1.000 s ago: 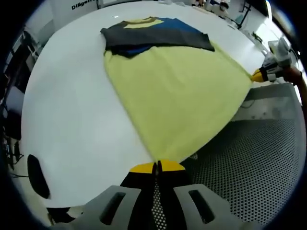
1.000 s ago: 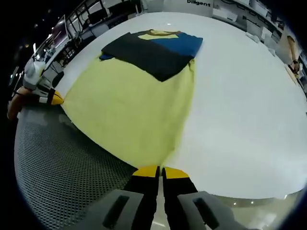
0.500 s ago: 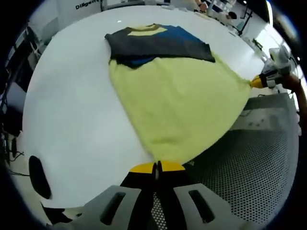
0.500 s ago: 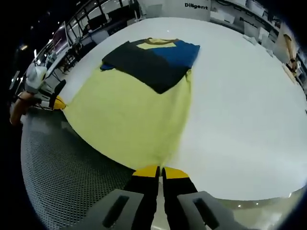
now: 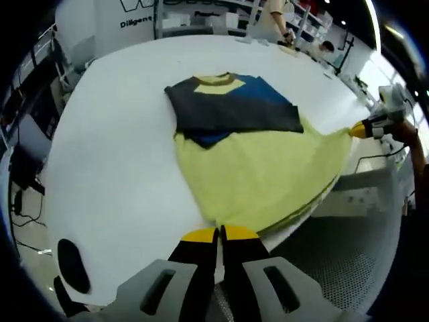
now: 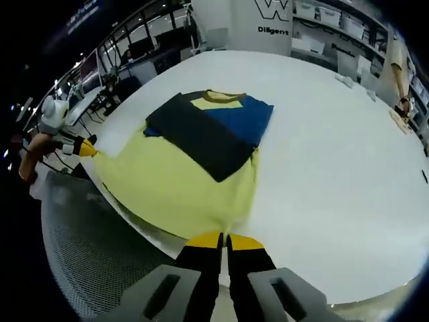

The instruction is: Fold the garment on the visible template until the final outline fits inside the template.

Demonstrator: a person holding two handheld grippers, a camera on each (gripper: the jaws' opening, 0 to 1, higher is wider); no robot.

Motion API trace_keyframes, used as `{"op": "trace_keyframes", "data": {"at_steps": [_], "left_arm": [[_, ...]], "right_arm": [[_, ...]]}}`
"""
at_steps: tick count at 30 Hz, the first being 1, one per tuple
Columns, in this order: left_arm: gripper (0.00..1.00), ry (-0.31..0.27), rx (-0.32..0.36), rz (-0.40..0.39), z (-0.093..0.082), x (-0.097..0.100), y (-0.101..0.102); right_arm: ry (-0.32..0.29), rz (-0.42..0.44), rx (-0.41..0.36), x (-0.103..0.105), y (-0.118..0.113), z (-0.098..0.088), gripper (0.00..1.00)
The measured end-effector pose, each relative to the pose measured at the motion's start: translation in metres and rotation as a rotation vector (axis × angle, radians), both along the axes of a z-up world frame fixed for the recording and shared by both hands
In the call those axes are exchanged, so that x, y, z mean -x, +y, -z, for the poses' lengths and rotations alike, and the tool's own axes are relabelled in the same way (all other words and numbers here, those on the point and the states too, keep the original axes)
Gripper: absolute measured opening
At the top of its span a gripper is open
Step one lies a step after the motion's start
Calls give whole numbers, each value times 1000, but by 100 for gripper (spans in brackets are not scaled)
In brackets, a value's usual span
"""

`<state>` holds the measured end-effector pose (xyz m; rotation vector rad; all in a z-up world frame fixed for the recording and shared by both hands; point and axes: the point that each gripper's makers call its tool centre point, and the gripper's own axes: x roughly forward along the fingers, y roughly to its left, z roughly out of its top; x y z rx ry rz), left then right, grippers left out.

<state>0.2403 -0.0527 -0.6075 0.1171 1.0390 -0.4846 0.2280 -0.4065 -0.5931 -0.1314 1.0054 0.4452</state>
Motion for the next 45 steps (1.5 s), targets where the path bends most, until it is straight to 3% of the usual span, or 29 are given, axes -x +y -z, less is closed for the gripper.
{"op": "trace_keyframes", "data": {"at_steps": [14,34,45], "left_arm": [[0,-97,9,-2,-27,-40,-4],[0,-184,18,-25,-55,-84,-3],[0,-213,20,-28,-61,-107,-5]], "right_arm": [[-73,-16,17,-30,-1,-26,0],[-147,-27,21,-73,2,-50,0],[-179,-16,11,-96,0,-56,0]]}}
